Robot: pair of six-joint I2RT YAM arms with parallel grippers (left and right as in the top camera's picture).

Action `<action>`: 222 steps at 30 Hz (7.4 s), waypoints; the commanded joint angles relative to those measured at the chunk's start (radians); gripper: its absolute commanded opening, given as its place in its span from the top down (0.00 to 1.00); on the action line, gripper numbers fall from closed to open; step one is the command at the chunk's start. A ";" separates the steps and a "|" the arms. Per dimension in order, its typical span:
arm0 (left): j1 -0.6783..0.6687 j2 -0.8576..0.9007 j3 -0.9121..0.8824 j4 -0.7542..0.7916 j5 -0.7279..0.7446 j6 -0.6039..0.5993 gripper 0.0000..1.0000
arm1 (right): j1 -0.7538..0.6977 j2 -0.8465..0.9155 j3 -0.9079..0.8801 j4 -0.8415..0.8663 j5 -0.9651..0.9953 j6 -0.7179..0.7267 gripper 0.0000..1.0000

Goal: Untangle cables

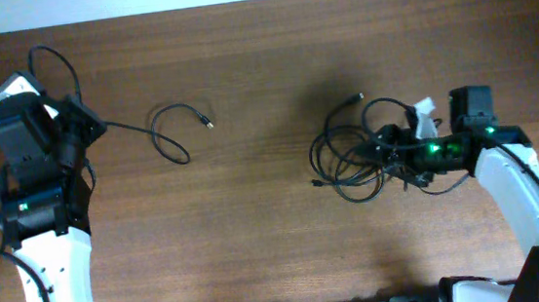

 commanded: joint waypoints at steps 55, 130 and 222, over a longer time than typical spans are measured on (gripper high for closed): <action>0.003 0.000 0.023 0.527 -0.314 0.089 1.00 | 0.142 0.005 0.006 0.207 -0.048 -0.018 0.01; -0.289 0.169 0.023 -0.006 0.251 0.080 0.01 | 0.142 0.005 0.006 0.207 -0.048 -0.018 0.01; -0.372 0.283 0.020 -0.250 0.209 0.001 0.14 | 0.623 0.283 1.069 -0.399 0.561 -0.201 0.13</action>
